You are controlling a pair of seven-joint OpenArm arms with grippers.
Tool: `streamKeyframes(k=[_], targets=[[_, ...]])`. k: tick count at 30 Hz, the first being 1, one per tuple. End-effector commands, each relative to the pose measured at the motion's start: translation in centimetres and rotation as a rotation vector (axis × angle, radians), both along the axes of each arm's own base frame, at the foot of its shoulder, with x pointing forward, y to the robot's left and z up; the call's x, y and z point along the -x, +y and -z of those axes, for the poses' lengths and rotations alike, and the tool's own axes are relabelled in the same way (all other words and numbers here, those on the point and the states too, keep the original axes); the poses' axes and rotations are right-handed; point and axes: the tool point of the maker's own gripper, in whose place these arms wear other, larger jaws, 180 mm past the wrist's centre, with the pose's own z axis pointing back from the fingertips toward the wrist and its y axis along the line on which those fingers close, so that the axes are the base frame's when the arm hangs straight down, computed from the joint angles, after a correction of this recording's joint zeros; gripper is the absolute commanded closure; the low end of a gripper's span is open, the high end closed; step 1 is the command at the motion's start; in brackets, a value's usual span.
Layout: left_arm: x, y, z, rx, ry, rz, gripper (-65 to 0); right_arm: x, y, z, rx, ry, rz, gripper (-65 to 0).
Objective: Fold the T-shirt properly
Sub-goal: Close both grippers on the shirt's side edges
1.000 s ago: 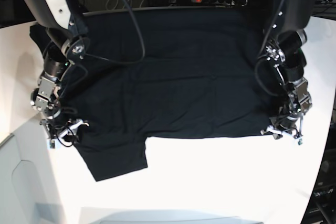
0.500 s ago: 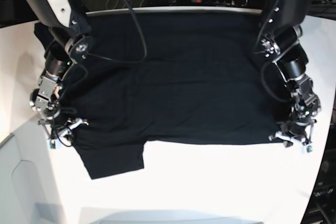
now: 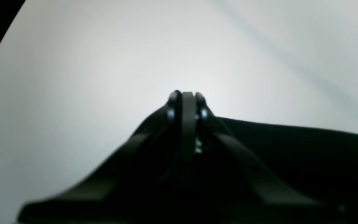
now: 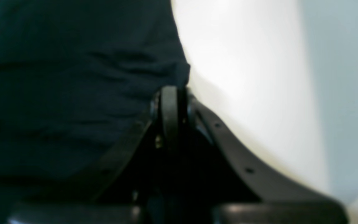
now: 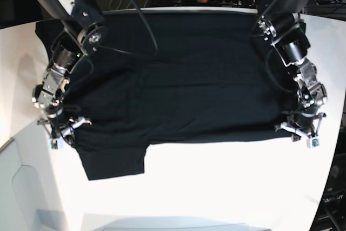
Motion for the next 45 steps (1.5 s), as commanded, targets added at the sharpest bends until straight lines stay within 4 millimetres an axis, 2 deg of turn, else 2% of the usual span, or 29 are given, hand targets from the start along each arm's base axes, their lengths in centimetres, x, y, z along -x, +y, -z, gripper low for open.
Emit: streamKeyframes(k=[1,8,12,14,18,20,22,24,27,30,32,37,40,45], targets=[[-1.3,0.9,-3.0,-0.024,-0.085,-0.009,0.0,-1.7,-0.8,-2.8,0.009,-0.086,0.014,0.0],[-1.7,0.9,-3.4,-0.026,-0.097,-0.009,0.0,-1.6,-0.7,-2.7,0.008,-0.083,0.012,0.0],[-3.0,0.8,-4.9,-0.024,-0.125,-0.008,-1.0,-1.7,-0.3,-2.6,0.001,-0.083,0.009,0.0],[-3.4,0.7,-4.8,-0.010,-0.122,-0.010,-6.6,-1.7,0.0,-2.6,-0.002,-0.083,0.005,0.0],[-4.0,0.7,-5.2,0.003,-0.137,-0.011,-27.8,-1.7,0.0,-2.6,-0.001,-0.081,0.004,0.0],[-4.0,0.7,-5.3,0.003,-0.139,-0.011,-36.3,-1.7,0.1,-2.5,0.000,-0.080,0.002,0.0],[-4.0,0.7,-5.3,0.003,-0.139,-0.011,-42.7,-1.7,0.1,-2.5,-0.002,-0.080,0.002,0.0],[-4.0,0.7,-5.1,0.007,-0.135,-0.012,-45.6,-1.8,0.2,-2.5,-0.003,-0.080,0.001,0.0],[-3.9,0.8,-5.0,0.010,-0.133,-0.016,-46.3,-1.8,0.8,-2.4,-0.013,-0.080,-0.003,0.0],[-3.5,0.2,-2.5,0.053,-0.083,-0.014,-46.3,-1.8,0.8,-2.4,-0.014,-0.080,-0.004,0.0],[-3.7,0.6,-1.9,0.065,-0.094,-0.019,-46.3,-1.8,0.8,-2.4,-0.014,-0.080,-0.004,0.0],[-4.4,-0.3,0.2,0.133,-0.109,-0.026,-46.3,-1.8,0.9,-2.4,-0.013,-0.079,-0.006,0.0],[-4.0,0.2,1.2,0.156,-0.085,-0.038,-46.3,-1.8,0.9,-2.3,-0.013,-0.077,-0.006,0.0],[-4.2,0.0,1.2,0.164,-0.082,-0.037,-46.1,-1.8,0.9,-2.3,-0.013,-0.077,-0.006,0.0]])
